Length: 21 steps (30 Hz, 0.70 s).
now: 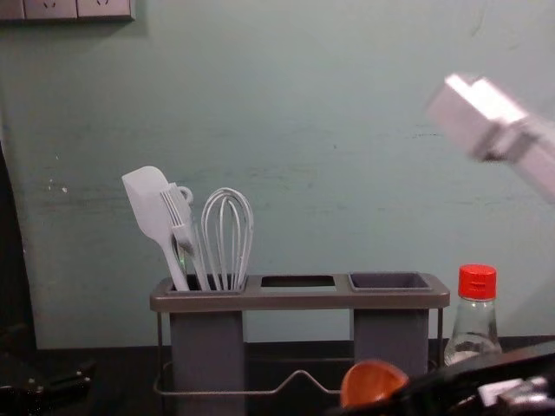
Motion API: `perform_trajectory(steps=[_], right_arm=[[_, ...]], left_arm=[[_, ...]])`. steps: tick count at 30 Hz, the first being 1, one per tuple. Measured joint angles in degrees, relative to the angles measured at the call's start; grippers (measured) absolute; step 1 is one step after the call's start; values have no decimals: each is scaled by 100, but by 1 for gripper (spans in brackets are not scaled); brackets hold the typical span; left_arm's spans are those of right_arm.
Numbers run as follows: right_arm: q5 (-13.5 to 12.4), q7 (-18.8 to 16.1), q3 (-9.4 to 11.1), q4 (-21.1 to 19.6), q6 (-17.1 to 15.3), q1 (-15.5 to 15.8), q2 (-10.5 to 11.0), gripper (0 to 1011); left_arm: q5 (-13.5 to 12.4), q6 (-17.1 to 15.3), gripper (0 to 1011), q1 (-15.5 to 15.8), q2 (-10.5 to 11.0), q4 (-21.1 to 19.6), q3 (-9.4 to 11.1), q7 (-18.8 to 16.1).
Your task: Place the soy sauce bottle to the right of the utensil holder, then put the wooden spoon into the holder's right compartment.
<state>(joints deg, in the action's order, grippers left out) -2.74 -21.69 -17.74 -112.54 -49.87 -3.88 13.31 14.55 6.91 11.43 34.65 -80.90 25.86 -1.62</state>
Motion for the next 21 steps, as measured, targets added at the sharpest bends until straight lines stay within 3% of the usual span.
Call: perform_trajectory(steps=[6, 8, 14, 19, 21], right_arm=[[37, 11, 267, -323, 901, 444, 258, 839], [88, 36, 302, -366, 1371, 574, 401, 839], [186, 40, 329, -349, 2424, 701, 737, 839], [295, 128, 332, -324, 3080, 728, 880, 839], [358, 224, 351, -308, 3539, 772, 922, 839]], left_arm=[[-1, 0, 1000, 0, 0, 0, 0, 0], [0, 0, 1000, 0, 0, 0, 0, 0], [0, 0, 1000, 0, 0, 0, 0, 0], [0, 0, 1000, 0, 0, 0, 0, 0], [0, 0, 1000, 0, 0, 0, 0, 0]])
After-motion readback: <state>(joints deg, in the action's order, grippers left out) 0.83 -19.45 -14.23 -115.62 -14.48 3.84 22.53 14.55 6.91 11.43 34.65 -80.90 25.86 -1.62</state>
